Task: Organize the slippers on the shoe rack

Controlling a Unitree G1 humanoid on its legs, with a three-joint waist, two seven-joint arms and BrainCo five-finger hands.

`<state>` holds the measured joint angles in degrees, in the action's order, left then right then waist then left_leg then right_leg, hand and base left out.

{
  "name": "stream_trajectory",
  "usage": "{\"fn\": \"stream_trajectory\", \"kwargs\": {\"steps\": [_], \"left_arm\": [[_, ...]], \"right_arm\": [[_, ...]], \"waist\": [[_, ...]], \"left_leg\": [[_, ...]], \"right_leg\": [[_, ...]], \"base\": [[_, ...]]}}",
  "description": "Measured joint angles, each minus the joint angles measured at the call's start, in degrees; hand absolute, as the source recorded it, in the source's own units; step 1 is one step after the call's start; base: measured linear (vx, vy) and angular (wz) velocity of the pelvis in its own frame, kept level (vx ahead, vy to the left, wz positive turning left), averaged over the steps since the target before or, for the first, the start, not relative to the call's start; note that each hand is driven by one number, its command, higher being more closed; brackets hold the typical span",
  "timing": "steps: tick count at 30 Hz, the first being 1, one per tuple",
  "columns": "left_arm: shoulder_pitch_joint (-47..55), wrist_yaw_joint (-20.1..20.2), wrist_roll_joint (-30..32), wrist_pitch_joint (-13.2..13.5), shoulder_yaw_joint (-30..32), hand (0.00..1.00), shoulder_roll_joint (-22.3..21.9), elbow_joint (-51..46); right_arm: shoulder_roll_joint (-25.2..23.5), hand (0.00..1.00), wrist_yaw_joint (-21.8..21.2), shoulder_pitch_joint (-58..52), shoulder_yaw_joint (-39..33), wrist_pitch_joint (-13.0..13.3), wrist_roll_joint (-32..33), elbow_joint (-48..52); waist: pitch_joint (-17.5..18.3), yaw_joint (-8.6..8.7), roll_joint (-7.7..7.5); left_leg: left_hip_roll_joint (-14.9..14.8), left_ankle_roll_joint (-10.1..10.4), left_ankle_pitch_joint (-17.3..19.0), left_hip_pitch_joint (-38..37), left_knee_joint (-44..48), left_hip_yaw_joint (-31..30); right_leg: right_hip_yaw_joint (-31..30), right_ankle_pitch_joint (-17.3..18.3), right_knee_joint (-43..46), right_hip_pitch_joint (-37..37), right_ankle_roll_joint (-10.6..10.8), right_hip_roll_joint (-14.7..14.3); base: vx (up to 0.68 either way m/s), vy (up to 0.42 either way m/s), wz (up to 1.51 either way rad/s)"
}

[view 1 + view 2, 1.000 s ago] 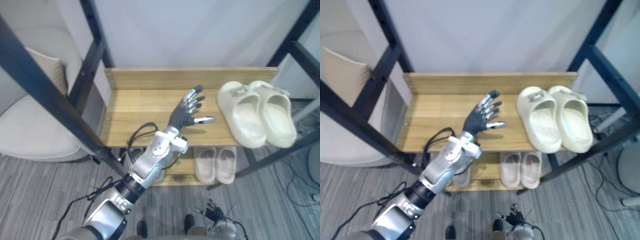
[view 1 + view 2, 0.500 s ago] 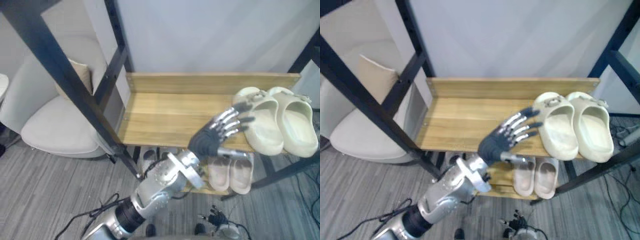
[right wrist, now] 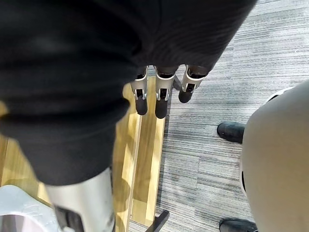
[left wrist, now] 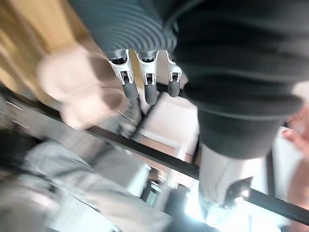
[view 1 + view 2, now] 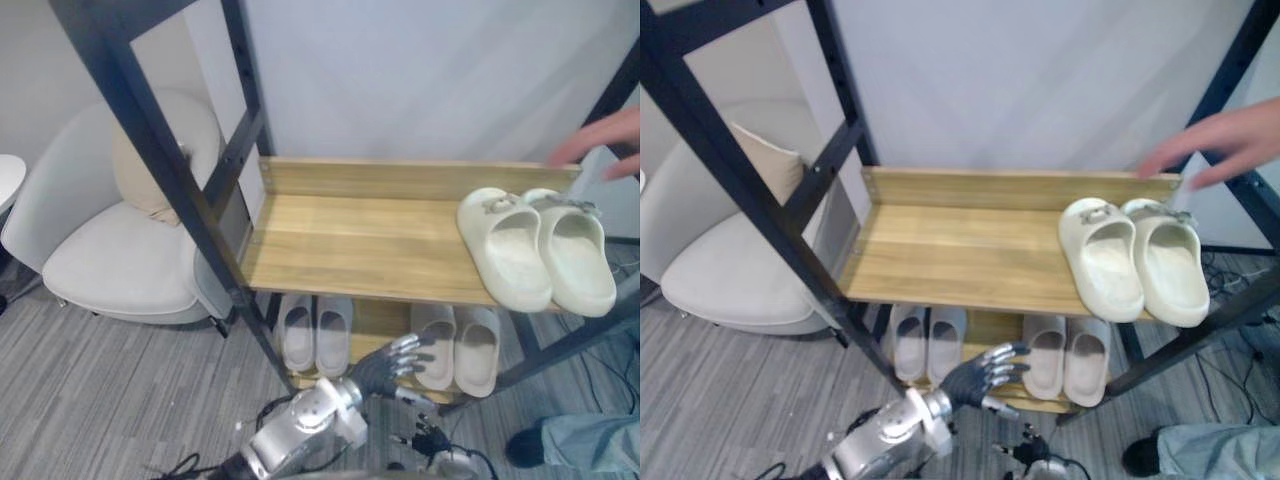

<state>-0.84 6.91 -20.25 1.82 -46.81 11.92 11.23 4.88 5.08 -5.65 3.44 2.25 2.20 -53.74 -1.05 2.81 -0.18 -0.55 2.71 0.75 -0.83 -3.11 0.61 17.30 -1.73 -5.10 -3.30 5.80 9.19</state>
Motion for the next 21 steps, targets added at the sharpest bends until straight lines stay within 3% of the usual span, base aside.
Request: {"fn": "stream_trajectory", "kwargs": {"steps": [12, 21], "left_arm": [[0.5, -4.5, 20.5, 0.1, 17.0, 0.0, -1.1, 27.1], [0.6, -10.0, 25.5, 0.1, 29.0, 0.0, -2.7, 39.5]], "right_arm": [[-0.6, 0.0, -0.1, -0.1, 1.1, 0.0, 0.0, 0.3], [-1.6, 0.0, 0.0, 1.2, -1.6, 0.0, 0.0, -2.6]], "waist": [[-0.9, 0.03, -2.17], [-1.3, -0.02, -2.66]], "left_leg": [[-0.1, 0.0, 0.0, -1.3, -0.9, 0.7], [-0.1, 0.0, 0.0, -1.4, -1.3, 1.2]], "right_leg": [[-0.6, 0.0, -0.2, -0.6, 0.0, -0.1], [-1.1, 0.0, -0.1, -0.5, 0.1, -0.1]], "base": [[0.0, 0.001, -0.02], [0.0, -0.001, -0.02]]}}
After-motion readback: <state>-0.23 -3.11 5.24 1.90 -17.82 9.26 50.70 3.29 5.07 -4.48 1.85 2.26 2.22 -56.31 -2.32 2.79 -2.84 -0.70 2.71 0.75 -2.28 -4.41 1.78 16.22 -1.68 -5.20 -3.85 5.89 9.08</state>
